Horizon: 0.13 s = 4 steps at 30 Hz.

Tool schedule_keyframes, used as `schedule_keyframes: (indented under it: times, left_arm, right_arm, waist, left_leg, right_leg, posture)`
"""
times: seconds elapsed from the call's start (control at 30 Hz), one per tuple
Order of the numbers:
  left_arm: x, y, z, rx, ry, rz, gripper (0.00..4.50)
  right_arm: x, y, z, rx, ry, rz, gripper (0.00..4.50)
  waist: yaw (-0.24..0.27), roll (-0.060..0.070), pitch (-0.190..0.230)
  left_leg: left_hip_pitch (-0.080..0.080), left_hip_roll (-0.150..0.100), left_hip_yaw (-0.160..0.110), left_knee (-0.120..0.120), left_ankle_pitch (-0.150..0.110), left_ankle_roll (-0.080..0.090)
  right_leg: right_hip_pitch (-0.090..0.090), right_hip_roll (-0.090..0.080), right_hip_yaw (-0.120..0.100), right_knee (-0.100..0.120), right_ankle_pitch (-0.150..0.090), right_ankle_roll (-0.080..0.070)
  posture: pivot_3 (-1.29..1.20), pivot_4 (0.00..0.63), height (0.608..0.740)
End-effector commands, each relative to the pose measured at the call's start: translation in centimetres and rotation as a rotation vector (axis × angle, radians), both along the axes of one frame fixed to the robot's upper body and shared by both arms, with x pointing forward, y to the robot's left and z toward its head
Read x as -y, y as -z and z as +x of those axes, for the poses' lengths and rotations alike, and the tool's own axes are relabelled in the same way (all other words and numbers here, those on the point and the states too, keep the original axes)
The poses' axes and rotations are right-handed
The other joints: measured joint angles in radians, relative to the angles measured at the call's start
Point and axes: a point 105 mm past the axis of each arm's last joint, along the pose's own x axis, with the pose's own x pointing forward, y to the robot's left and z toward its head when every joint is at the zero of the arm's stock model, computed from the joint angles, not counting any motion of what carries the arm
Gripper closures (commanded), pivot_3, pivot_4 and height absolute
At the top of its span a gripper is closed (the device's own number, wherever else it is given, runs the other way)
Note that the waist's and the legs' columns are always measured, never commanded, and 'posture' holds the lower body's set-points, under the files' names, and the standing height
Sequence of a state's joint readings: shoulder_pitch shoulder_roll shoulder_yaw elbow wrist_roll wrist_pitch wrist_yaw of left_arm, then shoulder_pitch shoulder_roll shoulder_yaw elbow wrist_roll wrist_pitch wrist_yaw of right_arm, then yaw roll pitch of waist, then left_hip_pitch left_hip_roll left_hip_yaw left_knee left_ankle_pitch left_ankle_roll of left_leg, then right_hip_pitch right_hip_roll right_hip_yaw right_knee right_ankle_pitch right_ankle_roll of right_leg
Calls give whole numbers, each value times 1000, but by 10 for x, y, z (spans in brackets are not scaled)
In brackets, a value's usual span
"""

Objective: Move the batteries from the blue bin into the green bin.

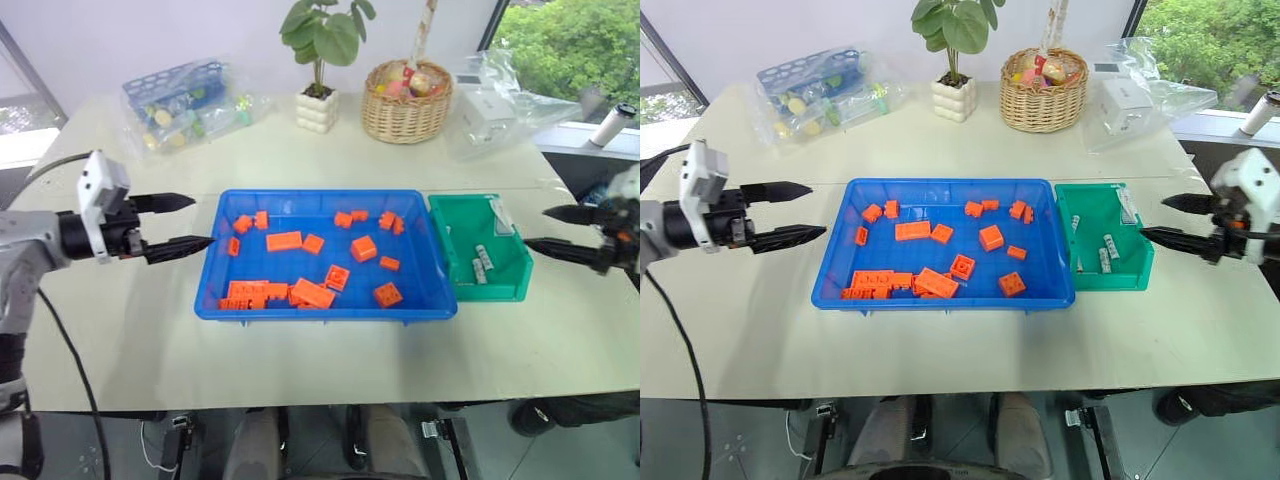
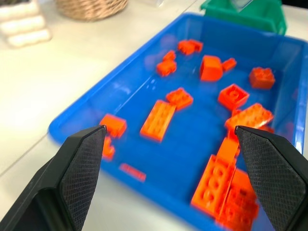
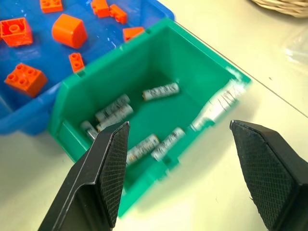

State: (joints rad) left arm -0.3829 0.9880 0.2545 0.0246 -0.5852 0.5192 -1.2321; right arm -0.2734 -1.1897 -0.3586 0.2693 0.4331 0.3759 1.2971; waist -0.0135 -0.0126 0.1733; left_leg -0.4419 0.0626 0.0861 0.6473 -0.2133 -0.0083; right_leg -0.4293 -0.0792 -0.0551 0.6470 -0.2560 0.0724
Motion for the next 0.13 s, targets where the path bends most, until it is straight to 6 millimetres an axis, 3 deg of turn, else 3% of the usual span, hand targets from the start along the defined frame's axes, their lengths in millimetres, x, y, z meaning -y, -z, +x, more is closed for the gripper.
schedule_keyframes:
  times: [0.03, 0.13]
  left_arm:
    - [-10, -15, -6, 57, -27, 13, 0]
    - [-12, -13, -8, 68, -34, 29, 0]
  right_arm:
    - [7, -8, -7, -19, -37, -10, 1083]
    - [8, 0, -4, -36, -41, -9, 1083]
  waist:
    - [0, 1, 0]
    - [1, 1, 0]
  left_leg:
    - [0, 0, 0, 0, 0, 0]
    - [0, 0, 0, 0, 0, 0]
  right_leg:
    - [0, 0, 0, 0, 0, 0]
    - [0, 0, 0, 0, 0, 0]
  posture:
    - [0, 150, 736]
    - [0, 150, 736]
